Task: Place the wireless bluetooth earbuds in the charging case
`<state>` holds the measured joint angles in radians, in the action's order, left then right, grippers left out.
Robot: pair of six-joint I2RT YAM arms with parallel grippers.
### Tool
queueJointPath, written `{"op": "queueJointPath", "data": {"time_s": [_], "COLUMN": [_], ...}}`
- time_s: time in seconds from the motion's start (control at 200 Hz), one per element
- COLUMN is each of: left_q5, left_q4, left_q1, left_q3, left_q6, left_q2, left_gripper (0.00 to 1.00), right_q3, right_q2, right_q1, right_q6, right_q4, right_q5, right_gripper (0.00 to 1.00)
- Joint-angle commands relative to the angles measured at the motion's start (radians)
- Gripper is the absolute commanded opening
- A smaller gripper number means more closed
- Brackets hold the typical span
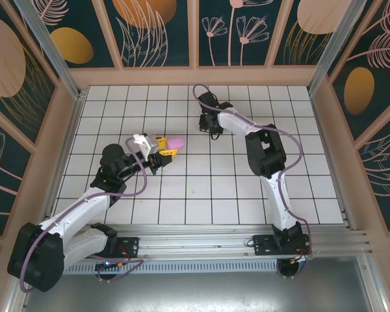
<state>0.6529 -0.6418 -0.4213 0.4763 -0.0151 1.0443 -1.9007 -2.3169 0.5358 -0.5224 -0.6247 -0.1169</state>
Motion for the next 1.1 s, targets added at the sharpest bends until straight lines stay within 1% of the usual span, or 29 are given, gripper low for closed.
{"op": "queueJointPath", "data": {"time_s": [0.0, 0.125, 0.225, 0.435, 0.601, 0.676, 0.786, 0.916, 1.091], "left_q5": [0.009, 0.005, -0.001, -0.012, 0.003, 0.009, 0.019, 0.025, 0.045], "left_q4": [0.004, 0.003, -0.003, -0.013, -0.048, -0.055, -0.044, -0.052, -0.050], "left_q1": [0.005, 0.006, 0.006, 0.006, 0.005, 0.006, 0.005, 0.005, 0.005], "left_q3": [-0.009, -0.006, 0.001, 0.019, 0.042, 0.055, 0.071, 0.075, 0.077], "left_q6": [0.014, 0.019, 0.031, 0.068, 0.104, 0.106, 0.098, 0.103, 0.108], "left_q2": [-0.027, -0.024, -0.018, 0.019, 0.069, 0.087, 0.104, 0.109, 0.111], "left_gripper": [0.00, 0.00, 0.00, 0.00, 0.00, 0.00, 0.00, 0.00, 0.00], "right_q3": [0.041, 0.100, 0.197, 0.508, 0.657, 0.677, 0.640, 0.580, 0.548], "right_q2": [0.139, 0.233, 0.339, 0.632, 0.836, 0.889, 0.917, 0.909, 0.877], "right_q1": [0.043, 0.067, 0.098, 0.165, 0.243, 0.281, 0.323, 0.357, 0.359], "right_q6": [0.046, 0.056, 0.064, 0.052, 0.026, 0.022, 0.026, 0.047, 0.068], "right_q4": [-0.056, -0.064, -0.041, 0.062, 0.131, 0.152, 0.143, 0.142, 0.166], "right_q5": [-0.090, -0.107, -0.097, 0.009, 0.089, 0.097, 0.097, 0.142, 0.171], "right_gripper": [0.17, 0.17, 0.17, 0.17, 0.17, 0.17, 0.17, 0.17, 0.17]}}
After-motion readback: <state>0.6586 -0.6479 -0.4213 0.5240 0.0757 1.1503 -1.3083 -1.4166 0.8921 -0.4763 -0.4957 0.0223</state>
